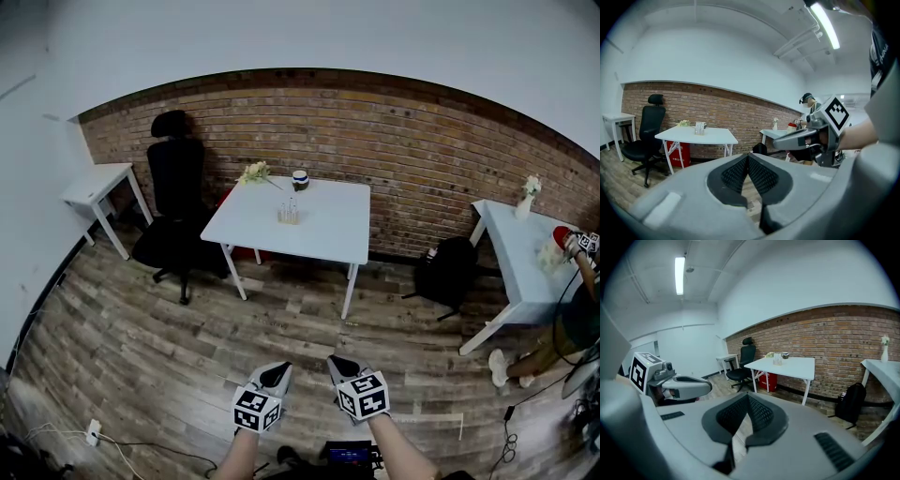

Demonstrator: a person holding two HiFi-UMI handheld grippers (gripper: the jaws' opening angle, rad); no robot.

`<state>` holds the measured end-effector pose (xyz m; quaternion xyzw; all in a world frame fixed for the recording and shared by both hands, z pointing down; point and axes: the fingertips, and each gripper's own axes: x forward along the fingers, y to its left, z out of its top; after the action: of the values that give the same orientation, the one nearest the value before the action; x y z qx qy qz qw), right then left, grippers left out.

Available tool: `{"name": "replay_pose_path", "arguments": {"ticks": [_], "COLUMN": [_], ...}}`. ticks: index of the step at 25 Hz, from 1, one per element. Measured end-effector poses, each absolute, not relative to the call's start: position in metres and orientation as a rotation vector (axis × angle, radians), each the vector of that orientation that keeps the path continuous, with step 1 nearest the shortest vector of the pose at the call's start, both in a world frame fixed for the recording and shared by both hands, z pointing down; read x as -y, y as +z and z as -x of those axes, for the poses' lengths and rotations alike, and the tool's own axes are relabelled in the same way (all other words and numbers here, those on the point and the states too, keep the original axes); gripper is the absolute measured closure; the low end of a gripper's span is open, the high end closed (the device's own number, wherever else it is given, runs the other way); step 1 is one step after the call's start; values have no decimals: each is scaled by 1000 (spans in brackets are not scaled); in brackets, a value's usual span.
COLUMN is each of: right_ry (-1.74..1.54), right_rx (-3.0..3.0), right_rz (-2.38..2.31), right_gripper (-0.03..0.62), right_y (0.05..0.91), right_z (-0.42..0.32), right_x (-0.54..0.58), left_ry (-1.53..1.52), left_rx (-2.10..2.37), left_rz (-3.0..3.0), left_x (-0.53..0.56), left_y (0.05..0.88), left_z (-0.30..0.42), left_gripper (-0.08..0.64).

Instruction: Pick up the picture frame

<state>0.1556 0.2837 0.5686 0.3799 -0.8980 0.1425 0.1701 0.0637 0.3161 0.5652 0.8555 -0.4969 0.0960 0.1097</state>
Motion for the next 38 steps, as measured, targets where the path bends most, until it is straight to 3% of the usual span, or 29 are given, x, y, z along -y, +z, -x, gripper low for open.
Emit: {"name": "replay_pose_path", "arguments": {"ticks": [22, 38], "right_ry": [447, 473], "right_rx": [2574, 2515], "right_rz": [-1015, -1054], "right_gripper": [584, 584], "right_y": [583, 604], "right_z": [-196, -163], "right_x": [-268, -182], "left_ry": [322, 303], "left_rx": [1576, 1509], "left_rz": [-2429, -2424], "left_x": [-309, -219], "left_y": [576, 601], "left_z": [-88, -54], "left_gripper": [548, 548]}}
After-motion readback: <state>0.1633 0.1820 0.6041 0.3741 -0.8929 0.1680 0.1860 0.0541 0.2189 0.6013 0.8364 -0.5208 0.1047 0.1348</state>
